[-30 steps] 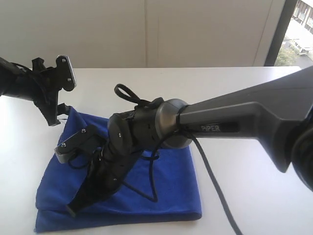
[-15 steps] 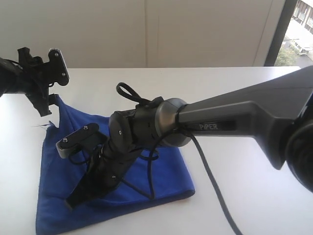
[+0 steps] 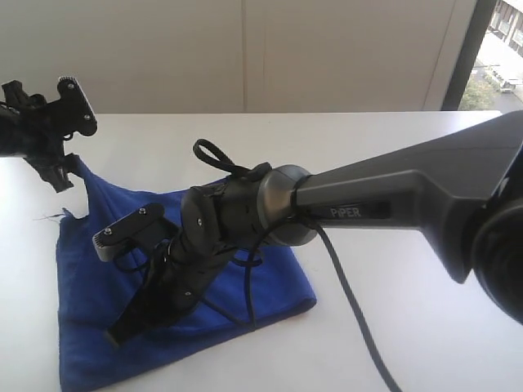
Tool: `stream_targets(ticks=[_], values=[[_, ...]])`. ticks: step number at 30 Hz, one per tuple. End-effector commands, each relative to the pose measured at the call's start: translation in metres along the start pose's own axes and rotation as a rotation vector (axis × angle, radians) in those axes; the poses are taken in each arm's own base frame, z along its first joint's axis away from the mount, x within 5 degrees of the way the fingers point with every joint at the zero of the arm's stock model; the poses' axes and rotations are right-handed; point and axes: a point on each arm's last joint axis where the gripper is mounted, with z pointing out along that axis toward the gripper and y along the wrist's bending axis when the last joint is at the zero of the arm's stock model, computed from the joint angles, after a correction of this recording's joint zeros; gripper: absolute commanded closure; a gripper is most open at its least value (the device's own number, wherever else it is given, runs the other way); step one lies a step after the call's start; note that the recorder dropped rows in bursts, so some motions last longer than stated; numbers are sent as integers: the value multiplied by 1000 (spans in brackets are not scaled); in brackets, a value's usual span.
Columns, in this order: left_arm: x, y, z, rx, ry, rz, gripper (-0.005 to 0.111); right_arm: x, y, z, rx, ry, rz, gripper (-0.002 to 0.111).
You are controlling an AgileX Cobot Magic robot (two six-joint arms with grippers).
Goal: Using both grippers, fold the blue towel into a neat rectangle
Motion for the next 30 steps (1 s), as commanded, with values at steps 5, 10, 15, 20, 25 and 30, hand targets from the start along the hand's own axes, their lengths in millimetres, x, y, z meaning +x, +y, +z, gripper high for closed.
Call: stream_targets(ticks=[5, 10, 15, 20, 25, 30], values=[[-6, 9, -16, -16, 42, -341, 34, 18, -9, 12, -6, 125, 35, 99], [-17, 18, -42, -105, 130, -544, 53, 21, -30, 7, 0, 152, 84, 99], [-5, 3, -53, -218, 366, -500, 71, 22, -49, 3, 16, 143, 127, 99], [-2, -46, -58, -125, 425, -394, 104, 22, -53, 3, 21, 140, 133, 99], [-11, -73, -63, -48, 394, -334, 107, 22, -53, 3, 21, 140, 133, 99], [-12, -74, -65, -59, 404, -325, 107, 22, -53, 3, 21, 138, 133, 99]])
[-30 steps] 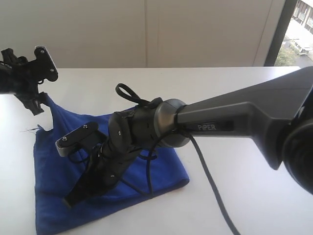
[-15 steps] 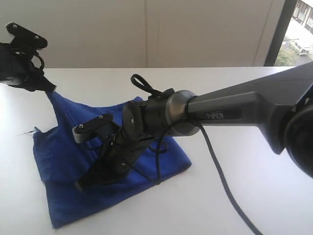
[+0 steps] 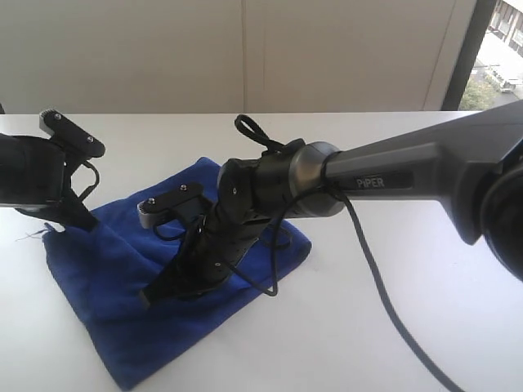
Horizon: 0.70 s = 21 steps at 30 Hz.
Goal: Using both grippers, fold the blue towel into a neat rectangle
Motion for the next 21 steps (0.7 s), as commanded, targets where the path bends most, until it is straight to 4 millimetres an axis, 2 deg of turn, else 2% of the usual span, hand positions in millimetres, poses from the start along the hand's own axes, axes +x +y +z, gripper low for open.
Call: stream_targets(ticks=[1, 3, 4, 6, 9, 12, 14, 15, 16, 18, 20, 21], values=[[1, 2, -5, -23, 20, 144, 107, 18, -8, 12, 7, 125, -16, 99], [4, 6, -5, -62, 48, 144, 104, 18, -8, 12, 7, 125, -16, 99], [5, 8, -5, -86, 65, 144, 99, 18, -8, 12, 7, 125, -16, 99], [8, 12, -6, -131, 97, 144, 82, 17, -8, 12, 9, 117, -16, 99], [11, 17, -8, -189, 136, 139, 45, 17, -8, 12, 11, 111, -16, 99], [10, 15, -13, -230, 154, 154, 31, 17, -8, 12, 10, 113, -15, 99], [8, 3, -22, -231, 139, 196, 36, 17, -8, 12, 10, 111, -15, 99], [6, -5, -27, -218, 118, 218, 43, 17, -8, 12, 10, 111, -15, 99], [5, -21, -36, -190, 84, 261, 55, 17, -8, 12, 10, 111, -15, 99], [8, -36, -45, -171, 61, 310, 71, 17, -8, 12, 10, 111, -15, 99], [15, -43, -48, -175, 71, 343, 79, 16, -9, 12, 12, 106, -13, 99], [19, -45, -50, -172, 70, 346, 79, 16, -9, 12, 13, 104, -13, 99]])
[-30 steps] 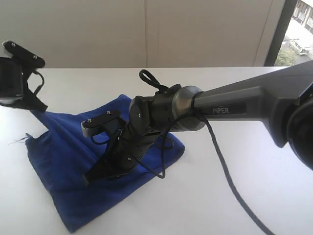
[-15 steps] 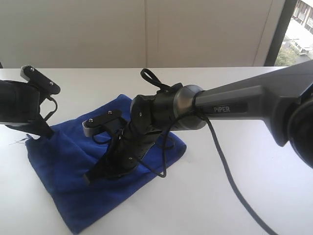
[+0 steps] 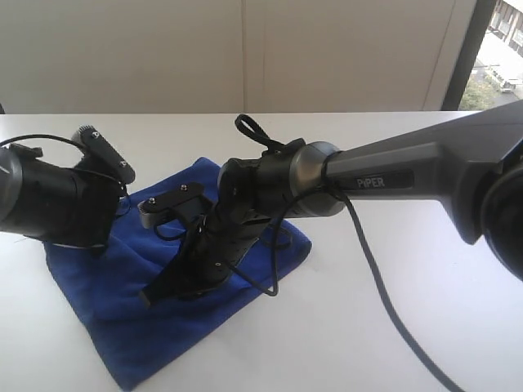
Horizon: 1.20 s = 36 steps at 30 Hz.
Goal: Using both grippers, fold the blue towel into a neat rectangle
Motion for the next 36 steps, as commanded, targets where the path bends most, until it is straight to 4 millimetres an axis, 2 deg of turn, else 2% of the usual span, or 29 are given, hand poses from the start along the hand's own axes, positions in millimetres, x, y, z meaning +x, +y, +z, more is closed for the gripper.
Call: stream_targets(ticks=[1, 5, 10, 13, 15, 20, 23, 27, 30, 33, 36], values=[[13, -9, -11, 17, 3, 171, 79, 16, -9, 13, 14, 102, -13, 99], [19, -7, -37, 96, -102, 119, 79, 17, -10, 15, 15, 105, -12, 99], [33, 17, -55, 95, -150, 31, 79, 17, -10, 15, 15, 105, -18, 99], [39, 38, -62, 8, -124, -92, 79, 17, -10, 15, 15, 105, -15, 99], [40, 44, -65, -5, -124, -197, 79, 15, -9, 11, 15, 95, -17, 99], [50, 46, -63, 2, -110, -401, 79, -1, -2, -25, 27, -7, -49, 99], [58, 42, -60, 3, -92, -442, 79, -11, -6, -54, 76, -88, -87, 99], [67, 37, -57, 2, -73, -475, 79, -19, -36, -87, 154, -169, -33, 99], [70, 35, -57, 4, -69, -489, 79, -18, -72, -96, 201, -201, 50, 99], [68, 30, -62, 20, -90, -477, 79, -11, -104, -91, 229, -186, 123, 99], [65, 24, -71, 44, -122, -456, 79, -2, -121, -75, 232, -139, 166, 99]])
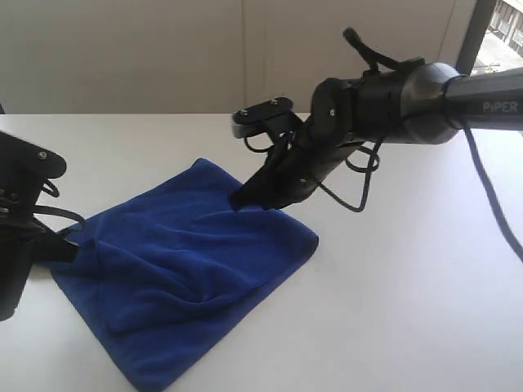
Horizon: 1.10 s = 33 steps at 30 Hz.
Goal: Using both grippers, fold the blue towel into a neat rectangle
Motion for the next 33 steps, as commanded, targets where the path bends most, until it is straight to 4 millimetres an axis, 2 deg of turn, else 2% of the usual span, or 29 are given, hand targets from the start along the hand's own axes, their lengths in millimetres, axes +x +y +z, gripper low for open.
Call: stream_targets(ticks=[1, 5, 9, 12, 16, 21, 26, 33], values=[[2, -8, -12, 42, -20, -6, 79, 14, -26, 24, 24, 69, 59, 99], [2, -13, -16, 85, -32, 7, 79, 28, -27, 45, 13, 147, 68, 99], [2, -14, -16, 92, -33, 9, 79, 40, -35, 55, 44, 229, 68, 99], [2, -14, -16, 96, -33, 9, 79, 51, -54, 55, 153, 312, 124, 100], [2, -15, -16, 101, -33, 9, 79, 65, -79, 45, 284, 439, 180, 105], [2, -15, -16, 104, -33, 9, 79, 96, -93, 39, 312, 593, 222, 108], [1, -18, -16, 141, -35, 9, 79, 126, -83, 26, 295, 648, 226, 108], [1, -29, -18, 254, -41, 13, 79, 157, -62, -10, 230, 656, 265, 108]])
